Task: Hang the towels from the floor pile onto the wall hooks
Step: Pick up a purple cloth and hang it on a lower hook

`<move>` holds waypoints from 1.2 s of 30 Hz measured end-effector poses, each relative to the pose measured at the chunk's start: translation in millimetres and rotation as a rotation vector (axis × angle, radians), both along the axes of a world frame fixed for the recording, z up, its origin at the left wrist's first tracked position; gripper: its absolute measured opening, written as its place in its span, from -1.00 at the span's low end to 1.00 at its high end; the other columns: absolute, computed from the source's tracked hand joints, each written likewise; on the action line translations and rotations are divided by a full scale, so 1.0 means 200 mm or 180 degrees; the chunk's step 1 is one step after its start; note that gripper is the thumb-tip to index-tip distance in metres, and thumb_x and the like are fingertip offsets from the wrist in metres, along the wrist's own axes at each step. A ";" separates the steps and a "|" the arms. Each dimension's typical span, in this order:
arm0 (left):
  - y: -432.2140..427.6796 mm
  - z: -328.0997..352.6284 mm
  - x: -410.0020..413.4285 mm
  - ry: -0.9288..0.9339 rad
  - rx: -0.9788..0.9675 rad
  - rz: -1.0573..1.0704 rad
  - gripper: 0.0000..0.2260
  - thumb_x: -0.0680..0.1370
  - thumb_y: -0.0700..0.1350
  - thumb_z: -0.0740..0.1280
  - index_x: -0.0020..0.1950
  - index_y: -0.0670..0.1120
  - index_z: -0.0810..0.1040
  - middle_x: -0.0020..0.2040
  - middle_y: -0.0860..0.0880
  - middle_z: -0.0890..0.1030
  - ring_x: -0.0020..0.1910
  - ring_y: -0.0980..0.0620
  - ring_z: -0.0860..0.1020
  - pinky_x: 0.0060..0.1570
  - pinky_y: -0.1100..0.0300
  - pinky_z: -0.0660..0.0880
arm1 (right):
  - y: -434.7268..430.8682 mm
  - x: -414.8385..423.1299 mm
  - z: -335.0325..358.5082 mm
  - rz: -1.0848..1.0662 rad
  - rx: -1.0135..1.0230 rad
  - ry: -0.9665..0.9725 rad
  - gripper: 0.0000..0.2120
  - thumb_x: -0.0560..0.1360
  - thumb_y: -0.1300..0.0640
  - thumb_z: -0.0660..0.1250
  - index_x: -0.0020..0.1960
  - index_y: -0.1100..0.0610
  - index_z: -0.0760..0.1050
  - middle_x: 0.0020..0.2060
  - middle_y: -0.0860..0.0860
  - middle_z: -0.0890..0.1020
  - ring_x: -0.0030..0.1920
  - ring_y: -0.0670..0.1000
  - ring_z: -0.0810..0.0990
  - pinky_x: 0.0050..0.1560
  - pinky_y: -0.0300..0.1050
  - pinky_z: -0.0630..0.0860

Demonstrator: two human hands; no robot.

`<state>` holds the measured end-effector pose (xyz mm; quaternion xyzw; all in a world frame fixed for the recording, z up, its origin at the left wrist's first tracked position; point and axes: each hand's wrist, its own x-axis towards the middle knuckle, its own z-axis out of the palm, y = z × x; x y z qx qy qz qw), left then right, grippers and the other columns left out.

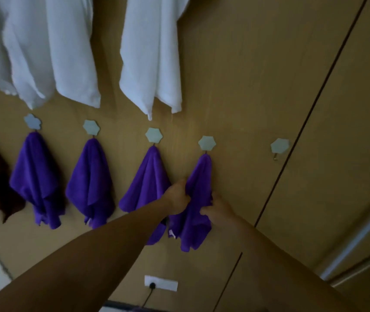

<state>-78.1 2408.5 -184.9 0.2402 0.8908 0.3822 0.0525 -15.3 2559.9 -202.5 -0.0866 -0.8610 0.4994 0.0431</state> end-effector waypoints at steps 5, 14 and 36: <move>-0.15 -0.25 0.27 -0.0412 0.0019 0.0427 -0.47 0.50 -0.29 0.30 0.45 -0.22 0.24 0.30 -0.22 0.48 0.26 -0.19 0.48 0.20 0.17 0.38 | -0.03 0.14 -0.28 0.0416 0.0304 -0.0628 -0.63 0.44 0.33 0.35 0.09 -0.04 0.38 -0.02 -0.04 0.53 0.02 -0.02 0.48 -0.03 -0.14 0.47; -1.07 -0.70 1.05 -0.1475 -0.0434 0.1950 -0.40 0.55 -0.10 0.32 0.52 -0.17 0.15 0.44 -0.18 0.36 0.30 -0.13 0.46 0.21 0.18 0.36 | -0.71 0.43 -0.64 0.1968 0.1331 -0.1215 -0.47 0.41 0.12 0.33 0.36 0.15 0.35 0.27 0.08 0.51 0.18 0.07 0.52 -0.02 -0.24 0.35; -2.12 -1.85 3.63 -0.3489 0.0768 0.4740 -0.49 0.54 -0.09 0.30 0.46 -0.13 0.27 0.37 -0.15 0.44 0.28 -0.11 0.47 0.11 0.18 0.39 | -2.56 2.25 -1.72 0.5125 0.2420 -0.2034 -0.47 0.49 0.07 0.32 0.45 0.05 0.33 0.36 0.06 0.43 0.33 0.07 0.45 0.28 -0.08 0.38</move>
